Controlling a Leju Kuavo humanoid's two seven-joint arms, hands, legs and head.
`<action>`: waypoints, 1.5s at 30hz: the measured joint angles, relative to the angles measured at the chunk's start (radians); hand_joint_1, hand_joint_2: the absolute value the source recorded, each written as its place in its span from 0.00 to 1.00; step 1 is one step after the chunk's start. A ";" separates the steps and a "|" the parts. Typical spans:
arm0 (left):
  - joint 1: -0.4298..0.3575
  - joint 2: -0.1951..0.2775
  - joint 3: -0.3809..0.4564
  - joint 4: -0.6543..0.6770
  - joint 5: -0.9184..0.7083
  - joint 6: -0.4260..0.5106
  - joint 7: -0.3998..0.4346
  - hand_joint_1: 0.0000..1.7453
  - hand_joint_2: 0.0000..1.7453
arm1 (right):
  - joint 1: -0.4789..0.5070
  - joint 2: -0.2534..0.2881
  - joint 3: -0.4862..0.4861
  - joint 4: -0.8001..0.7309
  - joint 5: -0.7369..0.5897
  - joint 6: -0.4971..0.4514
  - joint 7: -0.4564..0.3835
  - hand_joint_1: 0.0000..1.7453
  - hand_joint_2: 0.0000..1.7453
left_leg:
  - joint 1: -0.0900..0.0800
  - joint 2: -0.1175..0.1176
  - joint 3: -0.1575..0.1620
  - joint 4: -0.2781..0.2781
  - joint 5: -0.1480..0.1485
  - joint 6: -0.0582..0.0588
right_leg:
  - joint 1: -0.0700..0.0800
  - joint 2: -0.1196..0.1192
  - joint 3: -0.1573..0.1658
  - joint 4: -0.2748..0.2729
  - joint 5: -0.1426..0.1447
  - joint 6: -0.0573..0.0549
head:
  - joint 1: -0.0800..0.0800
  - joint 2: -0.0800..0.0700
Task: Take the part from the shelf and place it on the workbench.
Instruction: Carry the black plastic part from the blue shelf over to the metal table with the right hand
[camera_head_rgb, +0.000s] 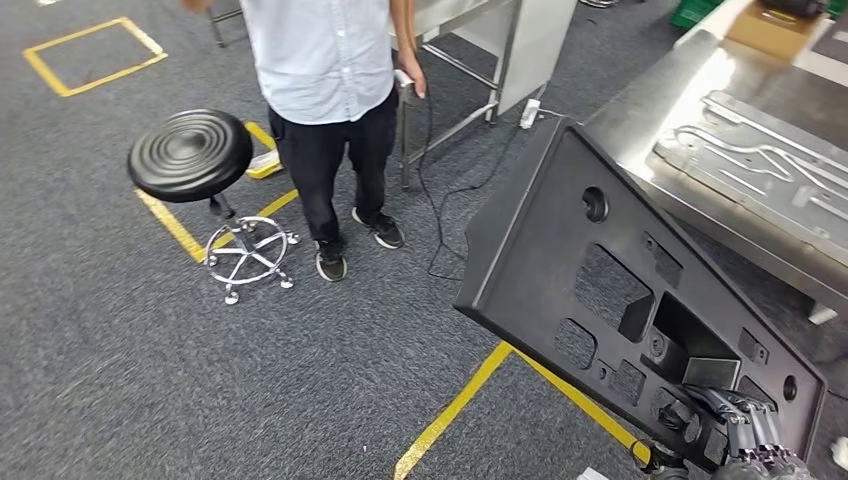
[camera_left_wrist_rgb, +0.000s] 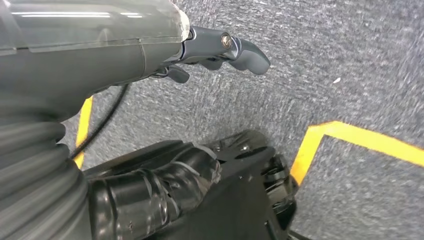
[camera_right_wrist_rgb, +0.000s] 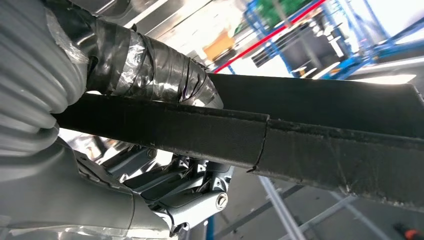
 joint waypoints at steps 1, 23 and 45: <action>0.000 0.000 0.000 0.000 0.000 0.000 0.000 0.00 1.00 | 0.001 0.000 0.000 0.000 0.000 0.000 0.000 1.00 1.00 | -0.001 0.014 0.001 0.000 -0.002 0.000 | -0.001 -0.004 -0.006 0.012 0.006 0.001 | 0.000 0.000; -0.001 0.003 0.000 0.000 0.000 -0.021 -0.019 0.00 1.00 | -0.001 0.000 -0.002 0.000 0.019 0.000 0.011 1.00 1.00 | 0.003 -0.104 -0.012 0.028 -0.012 -0.036 | 0.001 0.110 0.126 -0.252 0.121 -0.031 | -0.001 0.000; -0.003 0.004 0.000 0.000 -0.002 -0.025 -0.025 0.00 1.00 | -0.001 -0.013 0.002 0.002 0.041 0.000 0.051 1.00 1.00 | -0.002 -0.013 -0.069 0.222 -0.143 -0.046 | 0.006 -0.003 0.141 -0.287 0.139 -0.063 | 0.000 0.000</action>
